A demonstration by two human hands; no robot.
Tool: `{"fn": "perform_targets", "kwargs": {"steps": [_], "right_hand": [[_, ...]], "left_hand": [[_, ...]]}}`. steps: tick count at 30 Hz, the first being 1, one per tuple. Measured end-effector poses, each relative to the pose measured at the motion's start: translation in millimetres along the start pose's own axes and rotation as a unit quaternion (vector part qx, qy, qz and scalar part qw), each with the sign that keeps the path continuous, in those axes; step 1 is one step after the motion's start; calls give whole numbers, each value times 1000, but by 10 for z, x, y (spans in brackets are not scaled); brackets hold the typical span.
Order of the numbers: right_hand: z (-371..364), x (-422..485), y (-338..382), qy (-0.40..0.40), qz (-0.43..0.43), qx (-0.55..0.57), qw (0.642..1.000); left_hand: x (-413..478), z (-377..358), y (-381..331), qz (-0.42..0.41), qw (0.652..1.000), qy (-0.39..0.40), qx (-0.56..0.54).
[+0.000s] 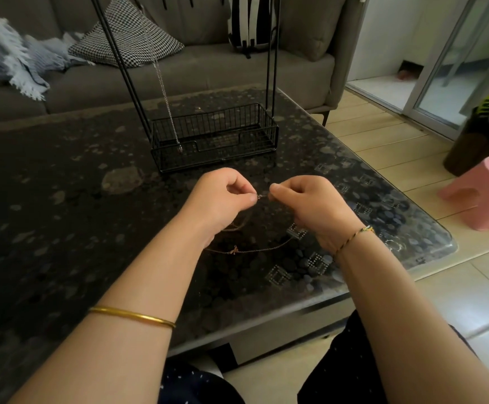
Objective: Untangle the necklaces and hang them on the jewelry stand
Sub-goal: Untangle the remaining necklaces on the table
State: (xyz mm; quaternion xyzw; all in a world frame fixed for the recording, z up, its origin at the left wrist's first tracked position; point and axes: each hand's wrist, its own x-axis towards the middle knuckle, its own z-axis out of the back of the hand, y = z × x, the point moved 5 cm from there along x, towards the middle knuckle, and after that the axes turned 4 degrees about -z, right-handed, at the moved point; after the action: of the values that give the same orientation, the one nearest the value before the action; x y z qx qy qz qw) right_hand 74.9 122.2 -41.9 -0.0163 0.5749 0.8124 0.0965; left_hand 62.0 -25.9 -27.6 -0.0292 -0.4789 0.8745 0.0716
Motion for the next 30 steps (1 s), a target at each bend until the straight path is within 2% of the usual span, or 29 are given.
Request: {"fn": "perform_targets", "kwargs": {"steps": [5,9,19,30], "right_hand": [[-10,-29,57,24,22,-10,999],[-9,-27,71,-1,43,0,999],[2,-6,36,-10,16,36,999],[0,9,22,-36,18,38,998]], "left_hand": [[0,57,9,7,1000,-12,-4],[-12,63,3,9,1000,-14,-2],[-5,43,18,39,998,6,-58],[-6,39,-1,45,998,3,-34]]}}
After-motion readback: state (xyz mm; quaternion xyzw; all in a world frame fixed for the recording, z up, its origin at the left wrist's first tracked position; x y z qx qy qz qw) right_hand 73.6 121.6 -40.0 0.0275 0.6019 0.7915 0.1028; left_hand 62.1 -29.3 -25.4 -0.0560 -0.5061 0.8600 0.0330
